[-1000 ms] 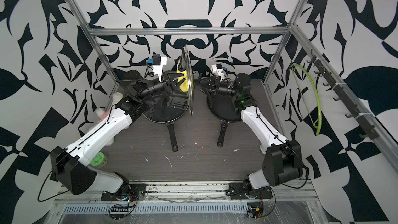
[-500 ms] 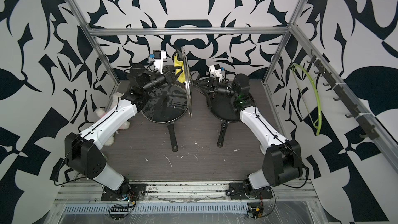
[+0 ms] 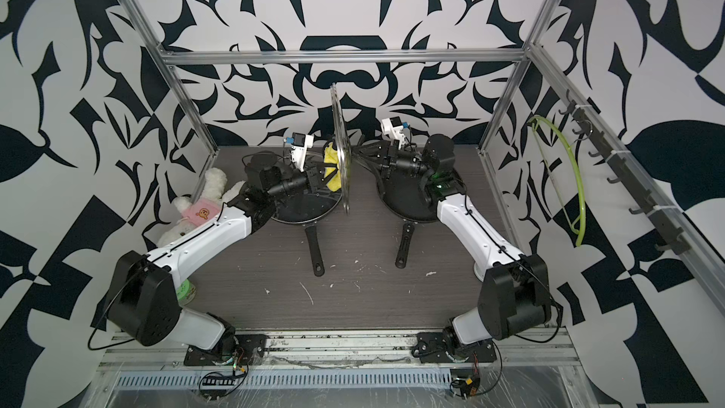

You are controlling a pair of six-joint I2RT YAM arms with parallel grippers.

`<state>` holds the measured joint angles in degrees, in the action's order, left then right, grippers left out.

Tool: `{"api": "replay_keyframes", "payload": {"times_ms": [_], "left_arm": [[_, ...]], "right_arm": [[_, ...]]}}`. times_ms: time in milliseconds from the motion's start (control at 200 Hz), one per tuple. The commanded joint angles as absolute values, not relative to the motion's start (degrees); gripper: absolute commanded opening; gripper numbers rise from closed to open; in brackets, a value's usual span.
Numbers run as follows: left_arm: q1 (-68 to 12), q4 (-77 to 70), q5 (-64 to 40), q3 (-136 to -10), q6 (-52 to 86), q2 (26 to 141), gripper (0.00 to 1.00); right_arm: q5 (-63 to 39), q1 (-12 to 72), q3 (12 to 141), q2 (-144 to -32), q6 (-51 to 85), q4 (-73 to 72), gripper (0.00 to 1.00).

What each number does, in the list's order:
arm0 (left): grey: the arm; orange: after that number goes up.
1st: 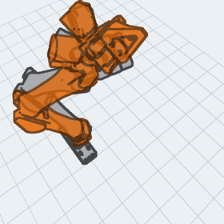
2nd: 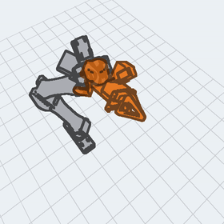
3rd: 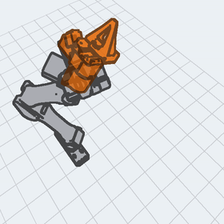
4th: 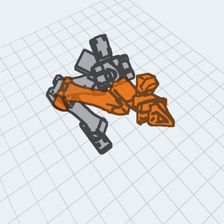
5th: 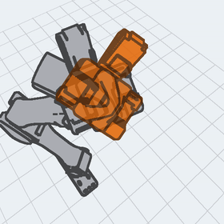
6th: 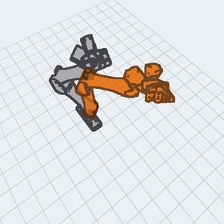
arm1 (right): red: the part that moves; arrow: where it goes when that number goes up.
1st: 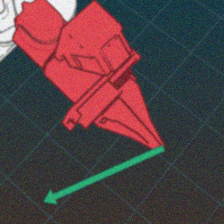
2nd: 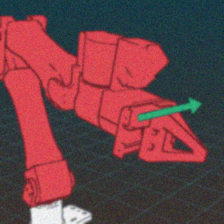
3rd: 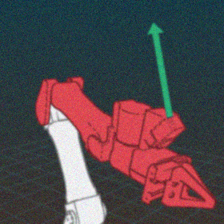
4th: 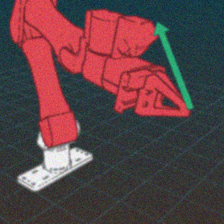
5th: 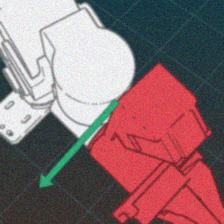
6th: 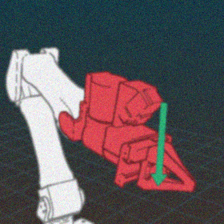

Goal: Wipe the pot lid with a cloth
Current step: Wipe the pot lid.

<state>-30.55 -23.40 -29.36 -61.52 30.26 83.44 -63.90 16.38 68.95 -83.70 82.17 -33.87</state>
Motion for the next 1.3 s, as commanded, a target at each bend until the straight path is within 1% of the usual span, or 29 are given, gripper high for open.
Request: {"api": "replay_keyframes", "payload": {"times_ms": [0,245,260,445,520,635,840,890,970,1150,1295], "left_arm": [[-32.5,-25.8,-30.2,-59.1,31.2,79.3,0.0],[-35.8,-27.7,-34.9,-55.0,35.1,73.5,0.0],[-36.1,-27.8,-34.9,-55.0,35.1,71.6,0.0],[-37.1,-27.9,-36.6,-57.1,34.9,68.1,0.0],[-37.1,-27.9,-36.0,-58.6,34.1,67.6,0.0],[-37.1,-26.7,-30.3,-61.4,31.4,67.3,0.0],[-36.7,-20.5,-23.8,-70.9,24.2,71.7,0.0],[-36.1,-20.4,-23.5,-72.9,23.4,72.5,0.0],[-34.7,-19.6,-23.2,-76.5,22.2,77.0,0.0],[-31.1,-18.4,-22.8,-83.4,22.6,83.9,0.0],[-28.1,-19.1,-22.5,-86.1,25.5,89.5,0.0]], "right_arm": [[-61.4,16.8,74.1,-80.0,81.8,-44.0,0.0],[-60.5,16.8,74.0,-80.5,82.4,-43.9,0.0],[-60.5,16.8,74.0,-80.6,82.4,-43.9,0.0],[-60.5,16.8,73.8,-81.8,83.5,-45.2,0.0],[-60.6,16.8,73.7,-82.1,83.8,-45.8,0.0],[-60.7,16.8,73.6,-82.3,83.6,-45.9,0.0],[-61.5,16.8,73.6,-82.9,84.7,-48.0,0.0],[-61.9,16.8,73.6,-83.0,85.0,-48.7,0.0],[-62.2,16.8,73.4,-82.9,84.9,-48.9,0.0],[-62.8,16.8,73.5,-82.9,85.3,-50.0,0.0],[-63.3,16.8,74.1,-82.8,85.3,-50.3,0.0]]}}
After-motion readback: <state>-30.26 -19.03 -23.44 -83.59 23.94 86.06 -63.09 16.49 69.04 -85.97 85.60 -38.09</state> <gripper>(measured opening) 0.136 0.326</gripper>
